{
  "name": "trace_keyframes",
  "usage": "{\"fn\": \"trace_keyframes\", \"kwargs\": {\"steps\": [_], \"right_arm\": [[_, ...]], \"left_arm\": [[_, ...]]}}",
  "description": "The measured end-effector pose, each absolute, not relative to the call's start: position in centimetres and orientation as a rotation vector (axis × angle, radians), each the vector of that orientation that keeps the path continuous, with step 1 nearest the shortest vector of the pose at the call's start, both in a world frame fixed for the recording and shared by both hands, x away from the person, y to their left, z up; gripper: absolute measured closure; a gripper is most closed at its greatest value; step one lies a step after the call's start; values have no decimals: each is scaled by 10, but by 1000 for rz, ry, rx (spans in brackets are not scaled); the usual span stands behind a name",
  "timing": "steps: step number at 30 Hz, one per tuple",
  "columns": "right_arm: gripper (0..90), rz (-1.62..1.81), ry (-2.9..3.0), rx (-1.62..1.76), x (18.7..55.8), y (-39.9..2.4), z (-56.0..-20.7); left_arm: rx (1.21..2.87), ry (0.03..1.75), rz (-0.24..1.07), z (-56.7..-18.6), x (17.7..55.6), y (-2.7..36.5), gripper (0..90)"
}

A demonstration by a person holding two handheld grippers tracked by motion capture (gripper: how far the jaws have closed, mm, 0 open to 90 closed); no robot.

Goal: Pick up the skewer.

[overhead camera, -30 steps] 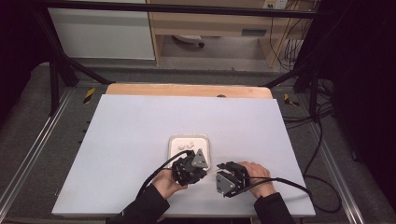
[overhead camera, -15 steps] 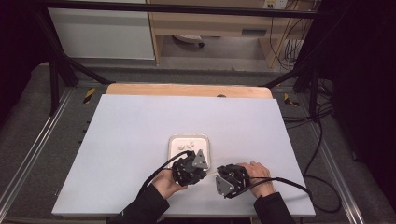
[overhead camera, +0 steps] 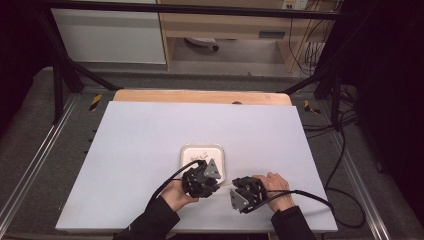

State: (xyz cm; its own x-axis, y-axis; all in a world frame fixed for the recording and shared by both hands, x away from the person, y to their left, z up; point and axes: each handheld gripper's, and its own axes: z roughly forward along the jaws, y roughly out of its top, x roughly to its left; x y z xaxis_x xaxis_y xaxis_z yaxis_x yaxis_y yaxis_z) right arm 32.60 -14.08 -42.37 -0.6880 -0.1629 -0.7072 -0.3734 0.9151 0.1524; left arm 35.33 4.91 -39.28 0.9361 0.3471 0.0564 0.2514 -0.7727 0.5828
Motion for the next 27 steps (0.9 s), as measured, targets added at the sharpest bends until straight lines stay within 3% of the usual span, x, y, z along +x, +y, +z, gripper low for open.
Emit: {"fn": "trace_keyframes", "kwargs": {"steps": [5, 20, 27], "right_arm": [[891, 352, 2342, -368, 326, -141, -424], [892, 321, 2364, -383, 327, -141, -425], [890, 321, 2361, -387, 327, -141, -425]], "left_arm": [[2553, 423, 208, -396, 355, 49, 748], [2666, 390, 183, -398, 354, 42, 869], [2676, 375, 201, -399, 352, 41, 885]]}}
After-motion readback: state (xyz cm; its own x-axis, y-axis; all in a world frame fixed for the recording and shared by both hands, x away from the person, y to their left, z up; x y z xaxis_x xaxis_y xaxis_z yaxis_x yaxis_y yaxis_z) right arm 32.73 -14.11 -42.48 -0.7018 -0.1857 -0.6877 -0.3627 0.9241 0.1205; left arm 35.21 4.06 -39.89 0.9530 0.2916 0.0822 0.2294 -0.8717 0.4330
